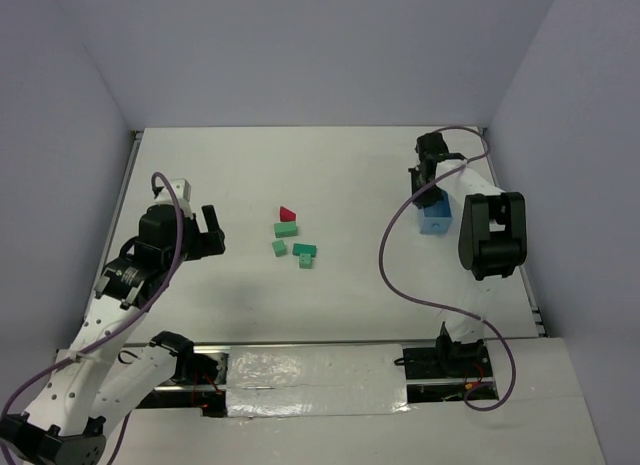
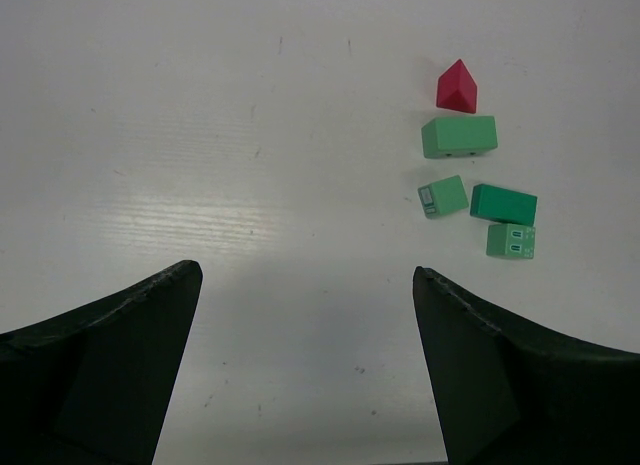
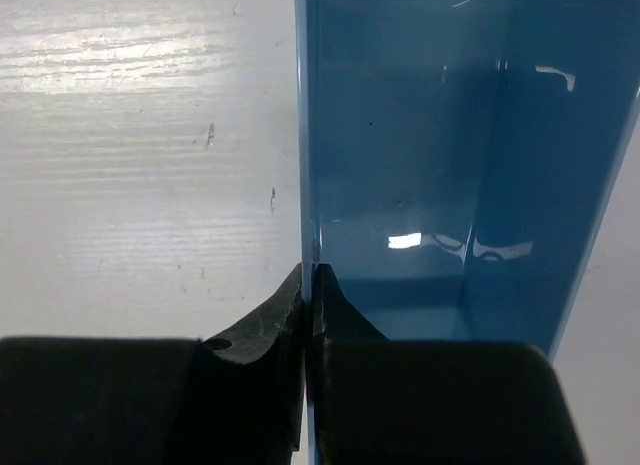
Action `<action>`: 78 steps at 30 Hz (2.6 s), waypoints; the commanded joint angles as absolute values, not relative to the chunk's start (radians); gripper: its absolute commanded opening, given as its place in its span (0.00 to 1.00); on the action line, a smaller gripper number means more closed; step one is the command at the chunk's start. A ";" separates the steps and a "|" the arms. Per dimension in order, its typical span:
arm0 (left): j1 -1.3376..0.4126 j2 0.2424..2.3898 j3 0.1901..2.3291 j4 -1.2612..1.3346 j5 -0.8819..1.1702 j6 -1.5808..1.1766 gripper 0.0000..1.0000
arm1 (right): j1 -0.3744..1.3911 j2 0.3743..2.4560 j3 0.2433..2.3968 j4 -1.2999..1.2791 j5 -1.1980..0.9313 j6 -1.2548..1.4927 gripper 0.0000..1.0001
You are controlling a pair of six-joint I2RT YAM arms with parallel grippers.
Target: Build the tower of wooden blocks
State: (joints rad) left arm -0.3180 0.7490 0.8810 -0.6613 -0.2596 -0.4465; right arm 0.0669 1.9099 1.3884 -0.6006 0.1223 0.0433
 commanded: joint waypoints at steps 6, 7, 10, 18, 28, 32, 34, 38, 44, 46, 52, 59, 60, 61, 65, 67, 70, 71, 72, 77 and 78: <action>-0.328 0.719 0.879 -0.611 -0.227 -0.420 1.00 | 0.069 1.910 1.537 -0.672 0.135 -0.006 0.98; -0.328 0.713 0.879 -0.607 -0.230 -0.420 0.99 | 0.072 1.892 1.536 -0.675 0.137 0.009 1.00; -0.328 0.721 0.891 -0.611 -0.241 -0.426 1.00 | 0.089 1.769 1.517 -0.672 0.141 0.064 1.00; -0.386 0.991 1.052 -0.641 -0.204 -0.555 0.99 | 0.252 1.198 1.155 -0.409 0.210 0.340 1.00; -0.736 1.501 1.235 -0.678 -0.416 -0.787 0.98 | 0.314 0.934 0.766 -0.391 -0.135 0.500 1.00; -0.738 1.601 1.224 -0.637 -0.446 -0.827 0.94 | 0.322 0.810 0.626 -0.367 -0.176 0.503 1.00; -0.732 1.662 1.258 -0.666 -0.482 -0.870 0.89 | 0.327 0.752 0.571 -0.361 -0.207 0.491 1.00; -0.707 1.723 1.281 -0.667 -0.505 -0.905 0.79 | 0.336 0.729 0.551 -0.382 -0.213 0.471 1.00; -0.667 1.801 1.305 -0.664 -0.500 -0.919 0.69 | 0.348 0.745 0.554 -0.373 -0.253 0.456 0.99; -0.658 1.812 1.284 -0.632 -0.479 -0.917 0.70 | 0.348 0.749 0.561 -0.376 -0.255 0.449 0.99; -0.653 1.862 1.258 -0.594 -0.446 -0.923 0.55 | 0.359 0.733 0.561 -0.383 -0.261 0.440 0.99; -0.650 1.859 1.212 -0.566 -0.428 -0.931 0.50 | 0.368 0.716 0.561 -0.390 -0.255 0.439 0.98; -0.649 1.850 1.209 -0.569 -0.431 -0.931 0.40 | 0.368 0.716 0.561 -0.390 -0.252 0.439 0.98; -0.649 1.829 1.203 -0.574 -0.436 -0.931 0.36 | 0.368 0.715 0.560 -0.391 -0.252 0.439 0.98; -0.624 1.753 1.200 -0.630 -0.501 -0.884 0.29 | 0.371 0.718 0.557 -0.385 -0.256 0.437 0.98; -0.562 1.724 1.207 -0.649 -0.531 -0.833 0.23 | 0.376 0.716 0.555 -0.380 -0.261 0.437 0.98; -0.421 1.712 1.226 -0.583 -0.485 -0.700 0.17 | 0.376 0.722 0.554 -0.374 -0.267 0.436 0.98; -0.387 1.720 1.251 -0.562 -0.470 -0.628 0.18 | 0.376 0.726 0.551 -0.367 -0.275 0.436 0.98; -0.332 1.736 1.276 -0.552 -0.460 -0.596 0.19 | 0.377 0.729 0.548 -0.362 -0.278 0.436 0.98; -0.184 1.966 1.548 -0.572 -0.350 -0.470 0.22 | 0.380 0.745 0.549 -0.351 -0.301 0.434 0.98; -0.145 2.033 1.587 -0.575 -0.325 -0.459 0.23 | 0.380 0.747 0.551 -0.353 -0.302 0.430 0.98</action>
